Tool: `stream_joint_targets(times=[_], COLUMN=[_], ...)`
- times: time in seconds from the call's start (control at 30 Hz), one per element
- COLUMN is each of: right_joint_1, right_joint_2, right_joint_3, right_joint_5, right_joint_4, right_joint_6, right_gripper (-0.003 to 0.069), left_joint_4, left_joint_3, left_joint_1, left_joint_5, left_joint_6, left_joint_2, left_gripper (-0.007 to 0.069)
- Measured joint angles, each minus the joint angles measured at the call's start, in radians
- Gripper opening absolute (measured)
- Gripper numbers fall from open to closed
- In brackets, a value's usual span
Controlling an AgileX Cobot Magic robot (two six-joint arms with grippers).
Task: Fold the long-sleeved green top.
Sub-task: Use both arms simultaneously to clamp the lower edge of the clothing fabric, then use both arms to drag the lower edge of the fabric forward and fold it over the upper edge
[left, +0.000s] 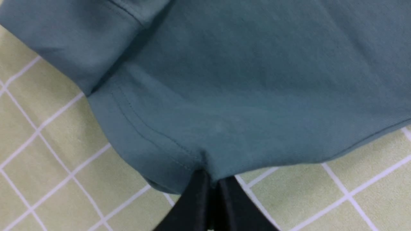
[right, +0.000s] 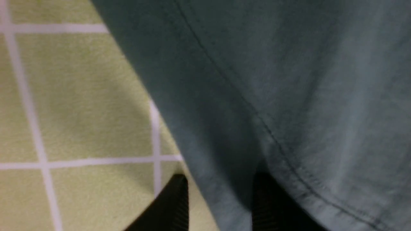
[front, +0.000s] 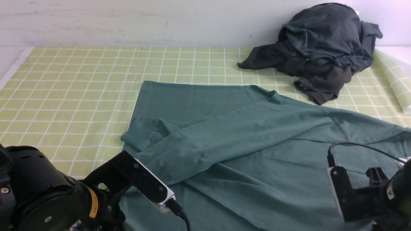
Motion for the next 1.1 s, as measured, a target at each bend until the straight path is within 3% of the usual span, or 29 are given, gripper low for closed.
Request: stream_joint_targets(times=[0.13, 0.23, 0.37, 0.47, 0.73, 1.1], right_joint_1=[0.000, 0.000, 0.000, 0.000, -0.032, -0.090], right_joint_2=[-0.003, -0.054, -0.134, -0.142, 0.040, 0.390], right_joint_3=[-0.002, -0.007, -0.078, -0.152, -0.403, -0.736], right_joint_5=[0.002, 0.027, 0.080, 0.078, -0.036, -0.084], right_joint_4=[-0.006, -0.005, -0.019, -0.061, -0.121, -0.123], right_joint_6=[0.021, 0.124, 0.348, 0.426, 0.459, 0.463], right_gripper=[0.0064, 0.0003, -0.0003, -0.0003, -0.0003, -0.0003], left_joint_4=[-0.010, -0.043, -0.079, -0.083, -0.085, -0.086], left_joint_3=[0.000, -0.018, -0.105, -0.185, -0.459, -0.907], left_joint_1=[0.000, 0.003, 0.052, 0.119, 0.345, 0.440], left_joint_5=[0.005, 0.064, 0.143, 0.143, -0.008, -0.098], left_joint_6=[0.000, 0.000, 0.000, 0.000, 0.002, 0.000], left_joint_2=[-0.001, 0.000, 0.000, 0.000, 0.137, 0.603], left_gripper=[-0.0001, 0.0000, 0.0004, 0.0006, 0.0006, 0.0006])
